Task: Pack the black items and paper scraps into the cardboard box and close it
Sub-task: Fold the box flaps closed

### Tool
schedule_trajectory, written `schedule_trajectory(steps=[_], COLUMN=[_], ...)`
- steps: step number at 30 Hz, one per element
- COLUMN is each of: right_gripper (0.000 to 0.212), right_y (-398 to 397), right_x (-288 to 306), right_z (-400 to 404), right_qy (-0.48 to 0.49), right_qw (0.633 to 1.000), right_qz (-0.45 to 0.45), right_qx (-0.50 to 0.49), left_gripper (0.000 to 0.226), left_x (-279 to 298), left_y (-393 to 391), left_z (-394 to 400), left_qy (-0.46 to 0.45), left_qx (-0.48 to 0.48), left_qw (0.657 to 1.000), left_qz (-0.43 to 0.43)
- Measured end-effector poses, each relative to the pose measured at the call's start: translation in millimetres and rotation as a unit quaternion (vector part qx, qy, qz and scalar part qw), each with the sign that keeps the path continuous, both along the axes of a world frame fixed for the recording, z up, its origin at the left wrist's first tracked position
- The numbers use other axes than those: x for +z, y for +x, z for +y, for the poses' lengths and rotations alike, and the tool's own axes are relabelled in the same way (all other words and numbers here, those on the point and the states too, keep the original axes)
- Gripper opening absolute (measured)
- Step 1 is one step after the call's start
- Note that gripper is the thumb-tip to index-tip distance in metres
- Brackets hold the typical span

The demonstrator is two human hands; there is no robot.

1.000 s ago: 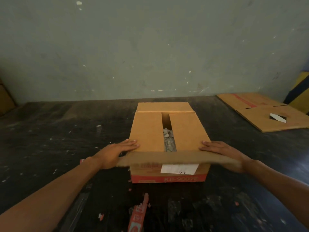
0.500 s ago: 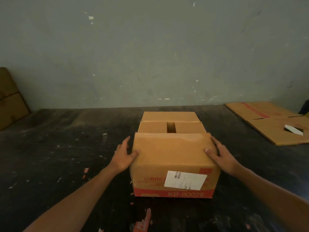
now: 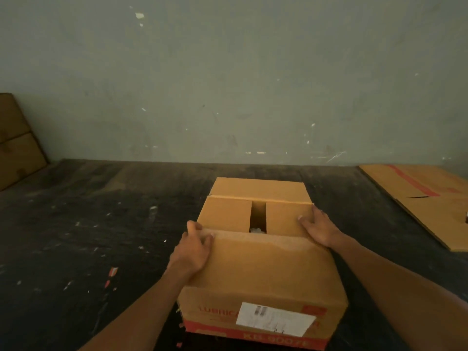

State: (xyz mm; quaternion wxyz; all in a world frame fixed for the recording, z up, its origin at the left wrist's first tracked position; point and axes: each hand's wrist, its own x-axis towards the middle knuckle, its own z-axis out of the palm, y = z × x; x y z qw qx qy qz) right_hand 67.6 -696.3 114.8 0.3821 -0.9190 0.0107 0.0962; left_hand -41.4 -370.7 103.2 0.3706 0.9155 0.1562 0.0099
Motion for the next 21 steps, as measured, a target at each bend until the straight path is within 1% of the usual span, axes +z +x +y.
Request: schedule_trajectory(steps=[3, 6, 9, 11, 15, 16, 19, 20, 21], right_gripper=[0.076, 0.075, 0.075, 0.073, 0.059, 0.062, 0.081, 0.079, 0.070], right_y=[31.4, 51.7, 71.5, 82.6, 87.3, 85.2, 72.3, 65.4, 55.9], right_x=[0.7, 1.0, 3.1, 8.2, 28.8, 33.2, 38.8, 36.0, 33.8], right_z=[8.2, 17.0, 17.4, 18.9, 28.3, 30.3, 29.9, 26.6, 22.6], right_qy=[0.021, 0.040, 0.091, 0.162, 0.294, 0.323, 0.397, 0.422, 0.441], right_qw=[0.999, 0.997, 0.990, 0.975, 0.934, 0.922, 0.894, 0.886, 0.880], right_qz=[0.013, 0.002, -0.003, -0.014, -0.045, -0.047, -0.013, -0.011, -0.010], right_qx=[-0.034, -0.073, -0.111, -0.151, -0.201, -0.208, -0.206, -0.191, -0.177], left_gripper=[0.027, 0.022, 0.021, 0.021, 0.021, 0.021, 0.020, 0.021, 0.022], left_x=[-6.8, -15.2, -17.3, -15.7, -14.8, -14.4, -13.5, -13.1, -12.0], left_y=[2.7, 4.9, 6.1, 6.0, 8.2, 8.4, 7.6, 6.4, 4.9], left_z=[2.5, 6.4, 5.1, 1.5, -2.1, -2.6, -4.5, -5.0, -6.2], left_qy=[-0.016, -0.010, -0.005, 0.001, -0.002, -0.003, -0.004, -0.002, 0.002], left_qx=[0.008, 0.019, 0.027, 0.031, 0.048, 0.050, 0.053, 0.056, 0.061], left_qw=[1.000, 1.000, 1.000, 1.000, 0.999, 0.999, 0.999, 0.998, 0.998], left_qz=[0.006, 0.003, 0.000, -0.001, 0.000, 0.001, 0.004, 0.005, 0.006])
